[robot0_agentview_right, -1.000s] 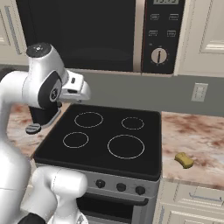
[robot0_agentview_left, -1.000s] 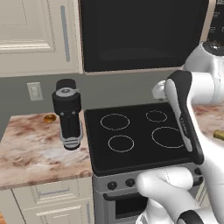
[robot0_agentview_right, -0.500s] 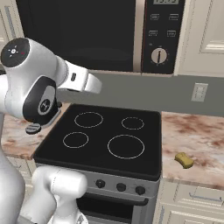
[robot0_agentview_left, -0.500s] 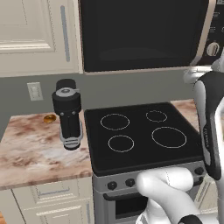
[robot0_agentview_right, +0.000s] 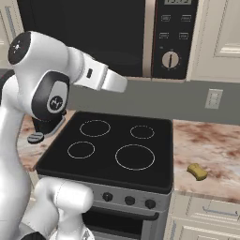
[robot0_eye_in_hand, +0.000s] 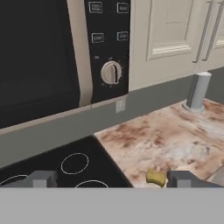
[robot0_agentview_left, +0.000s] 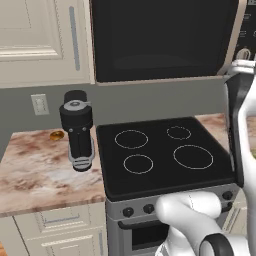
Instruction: Place the sponge inside the microwave to prepare for sanitizing.
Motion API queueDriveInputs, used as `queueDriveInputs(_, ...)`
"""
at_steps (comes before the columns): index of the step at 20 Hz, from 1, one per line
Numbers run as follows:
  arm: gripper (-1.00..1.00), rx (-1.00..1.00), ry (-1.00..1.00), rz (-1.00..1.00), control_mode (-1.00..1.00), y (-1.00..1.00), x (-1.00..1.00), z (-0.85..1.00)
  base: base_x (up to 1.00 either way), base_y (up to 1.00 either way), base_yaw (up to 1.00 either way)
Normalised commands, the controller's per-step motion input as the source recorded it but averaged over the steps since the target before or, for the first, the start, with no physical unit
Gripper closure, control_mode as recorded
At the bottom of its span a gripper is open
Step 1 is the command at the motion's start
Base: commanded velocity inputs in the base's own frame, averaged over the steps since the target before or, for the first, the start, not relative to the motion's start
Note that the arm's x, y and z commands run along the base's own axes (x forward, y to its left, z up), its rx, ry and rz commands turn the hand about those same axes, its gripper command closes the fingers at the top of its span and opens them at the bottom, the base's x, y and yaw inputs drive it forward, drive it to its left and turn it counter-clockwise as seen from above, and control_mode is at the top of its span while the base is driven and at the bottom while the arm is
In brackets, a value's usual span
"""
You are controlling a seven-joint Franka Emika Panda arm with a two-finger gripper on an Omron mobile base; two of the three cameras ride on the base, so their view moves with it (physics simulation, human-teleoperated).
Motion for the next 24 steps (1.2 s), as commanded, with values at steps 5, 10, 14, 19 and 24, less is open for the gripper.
queueDriveInputs(5,-1.00,0.09,0.00,0.01,-1.00,-0.41,0.02,0.46,0.00,0.00,0.00)
queueDriveInputs(10,-1.00,0.05,0.01,0.09,-1.00,-0.07,0.05,0.05,0.00,0.00,0.00)
queueDriveInputs(14,-1.00,0.00,0.08,0.16,-1.00,0.08,0.29,0.00,0.00,0.00,0.00)
queueDriveInputs(19,-1.00,0.00,0.02,0.17,-1.00,0.00,0.36,0.00,0.00,0.00,0.00)
queueDriveInputs(24,-1.00,0.00,-0.03,0.13,-1.00,0.00,0.31,0.00,0.00,0.00,0.00)
